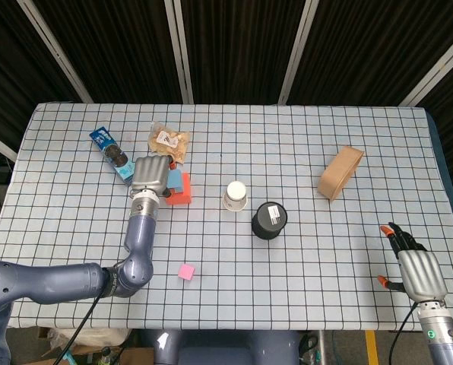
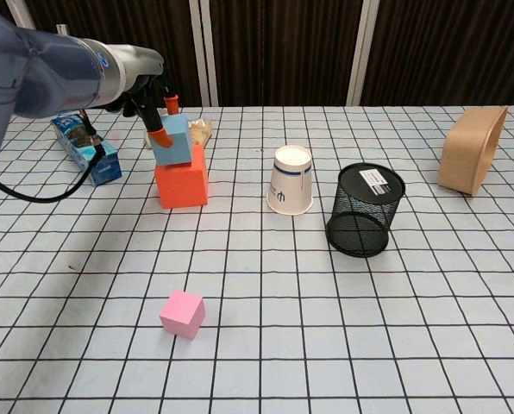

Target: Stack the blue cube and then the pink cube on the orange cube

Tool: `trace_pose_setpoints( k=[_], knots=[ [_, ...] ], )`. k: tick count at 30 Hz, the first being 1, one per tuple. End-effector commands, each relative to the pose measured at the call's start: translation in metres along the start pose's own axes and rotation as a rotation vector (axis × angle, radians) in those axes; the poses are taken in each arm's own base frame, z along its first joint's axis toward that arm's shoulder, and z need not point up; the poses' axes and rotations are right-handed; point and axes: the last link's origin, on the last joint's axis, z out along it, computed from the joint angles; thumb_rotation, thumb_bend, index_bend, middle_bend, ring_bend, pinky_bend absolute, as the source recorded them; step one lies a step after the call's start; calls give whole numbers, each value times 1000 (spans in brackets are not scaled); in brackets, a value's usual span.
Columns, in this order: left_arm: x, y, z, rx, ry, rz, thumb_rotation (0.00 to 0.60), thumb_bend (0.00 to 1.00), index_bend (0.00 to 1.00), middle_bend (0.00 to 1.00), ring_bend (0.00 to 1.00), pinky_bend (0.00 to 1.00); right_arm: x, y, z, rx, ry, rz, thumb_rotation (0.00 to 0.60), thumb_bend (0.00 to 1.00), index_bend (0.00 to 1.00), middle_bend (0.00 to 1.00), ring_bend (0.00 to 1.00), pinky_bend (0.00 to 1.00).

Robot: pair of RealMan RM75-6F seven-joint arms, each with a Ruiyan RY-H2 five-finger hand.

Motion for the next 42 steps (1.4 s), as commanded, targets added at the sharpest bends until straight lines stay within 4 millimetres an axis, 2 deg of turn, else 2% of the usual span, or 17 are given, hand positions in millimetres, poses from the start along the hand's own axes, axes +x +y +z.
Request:
trace_pose_setpoints(
  k=[1, 15, 33, 38, 42],
  knots=[
    [0, -1, 1, 6, 4, 3, 600, 280, 383, 904, 795, 844, 0, 0, 0, 0, -1, 0, 600, 103, 124, 96, 171, 369],
    [0, -1, 3, 5, 4, 6, 600, 281, 381, 904, 795, 844, -1, -1, 1, -1, -4, -5, 600, 104, 124, 96, 170, 369],
    [-3, 0, 3, 0, -4, 16, 600, 280, 316, 904, 795, 844, -2, -1, 1, -4, -10, -10, 600, 103, 124, 96, 170, 369],
    [6, -2, -2, -2, 16, 8, 600, 281, 288, 904, 795, 844, -2, 0, 2, -4, -10, -9, 600, 103, 124, 96, 170, 369],
    [24, -8, -13, -9, 49, -3, 600, 280, 298, 904, 795, 844, -3, -2, 1, 0, -14, -9, 600, 103, 124, 96, 170, 369]
  ],
)
